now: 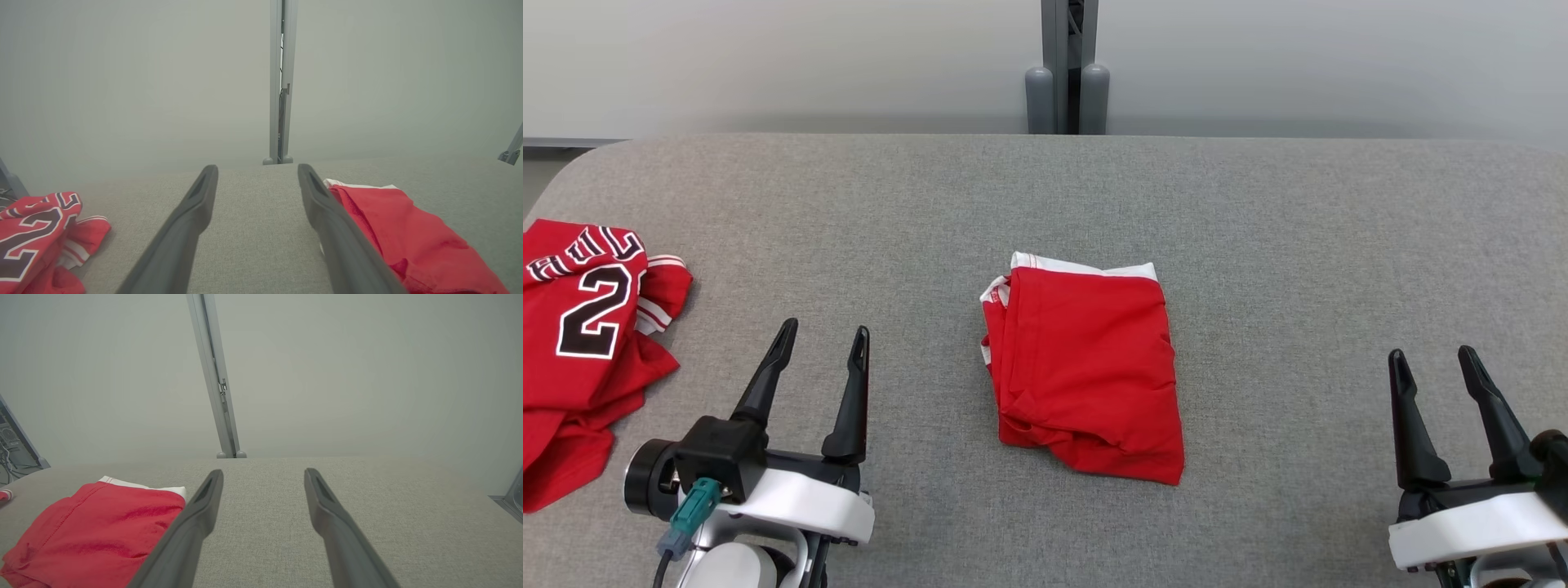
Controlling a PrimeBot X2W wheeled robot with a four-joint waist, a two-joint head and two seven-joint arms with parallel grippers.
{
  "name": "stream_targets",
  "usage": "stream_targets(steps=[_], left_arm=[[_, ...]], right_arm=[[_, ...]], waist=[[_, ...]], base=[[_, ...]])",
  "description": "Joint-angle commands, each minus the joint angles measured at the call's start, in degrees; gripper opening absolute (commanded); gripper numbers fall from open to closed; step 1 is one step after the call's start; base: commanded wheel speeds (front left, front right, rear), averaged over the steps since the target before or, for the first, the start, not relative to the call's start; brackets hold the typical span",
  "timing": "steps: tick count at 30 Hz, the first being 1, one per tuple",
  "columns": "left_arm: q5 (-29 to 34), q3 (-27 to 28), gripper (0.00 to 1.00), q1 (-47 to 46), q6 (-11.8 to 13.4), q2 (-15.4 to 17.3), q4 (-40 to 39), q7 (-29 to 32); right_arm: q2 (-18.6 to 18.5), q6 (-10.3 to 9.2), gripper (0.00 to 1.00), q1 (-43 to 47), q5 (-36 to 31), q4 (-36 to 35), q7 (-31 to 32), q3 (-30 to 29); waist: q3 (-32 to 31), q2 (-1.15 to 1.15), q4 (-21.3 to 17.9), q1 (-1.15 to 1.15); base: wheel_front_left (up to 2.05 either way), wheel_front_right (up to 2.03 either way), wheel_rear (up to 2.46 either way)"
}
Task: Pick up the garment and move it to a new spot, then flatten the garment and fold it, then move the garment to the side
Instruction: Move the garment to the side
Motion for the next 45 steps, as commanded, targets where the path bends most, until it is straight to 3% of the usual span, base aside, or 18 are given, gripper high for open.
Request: stream_targets(steps=[1,16,22,35,43,44,45], left_arm=[[-0.24,0.08,1.00,0.67,0.15,0.54,-0.14,0.04],[-0.79,-0.79,1.00,-0.02,0.64,0.42,-0.36,0.15],[-0.89,-1.44,1.00,-1.10,0.28,0.27,-0.03,-0.06],[-1.48,-4.83,1.00,-4.62,-1.04,-2.26,1.69,-1.79],[-1.85,-5.28,1.00,-5.86,-1.19,-2.90,2.87,-2.60],[-1.85,-5.23,1.00,-6.03,-1.17,-2.89,2.98,-2.69],[-1.88,-5.20,1.00,-6.19,-1.12,-2.86,3.08,-2.82]], right_arm=[[-0.26,0.02,1.00,0.76,0.40,-0.20,0.08,-0.27],[-0.26,0.02,1.00,1.03,0.00,-1.04,1.00,-0.18],[-0.25,0.02,1.00,-0.16,-0.38,0.22,3.84,2.50],[-0.38,0.02,1.00,-6.40,2.35,12.35,7.85,13.73],[-0.33,0.02,1.00,-7.85,3.25,18.35,10.97,17.72],[-0.35,0.02,0.80,-7.98,3.49,18.99,11.30,18.21],[-0.36,0.02,0.44,-8.33,3.68,19.42,11.33,18.47]], waist=[[-0.04,0.00,0.01,0.00],[0.09,0.00,0.55,0.00],[0.53,0.00,2.17,0.00],[4.77,0.00,8.59,0.00],[6.23,0.00,8.69,0.00],[6.37,0.00,8.51,0.00],[6.52,0.00,8.33,0.00]], base=[[0.00,0.00,0.00],[0.00,0.00,0.00],[0.00,0.00,0.00],[0.00,0.00,0.00],[0.00,0.00,0.00],[0.00,0.00,0.00],[0.00,0.00,0.00]])
